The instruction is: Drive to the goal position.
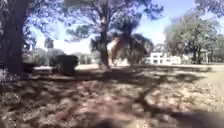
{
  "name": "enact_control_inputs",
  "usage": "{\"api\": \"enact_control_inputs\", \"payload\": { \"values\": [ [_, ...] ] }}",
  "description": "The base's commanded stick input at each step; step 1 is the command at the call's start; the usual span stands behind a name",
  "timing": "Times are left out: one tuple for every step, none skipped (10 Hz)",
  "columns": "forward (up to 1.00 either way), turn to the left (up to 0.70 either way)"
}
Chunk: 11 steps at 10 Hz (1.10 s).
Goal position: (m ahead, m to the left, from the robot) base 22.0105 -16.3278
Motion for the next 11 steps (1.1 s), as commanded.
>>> {"api": "enact_control_inputs", "payload": {
  "values": [
    [0.7, -0.13],
    [0.7, -0.35],
    [0.7, -0.35],
    [0.7, -0.35],
    [0.7, -0.27],
    [0.7, 0.0],
    [0.7, 0.0],
    [0.7, -0.05],
    [0.7, -0.16],
    [0.7, -0.33],
    [0.7, -0.35]
  ]
}}
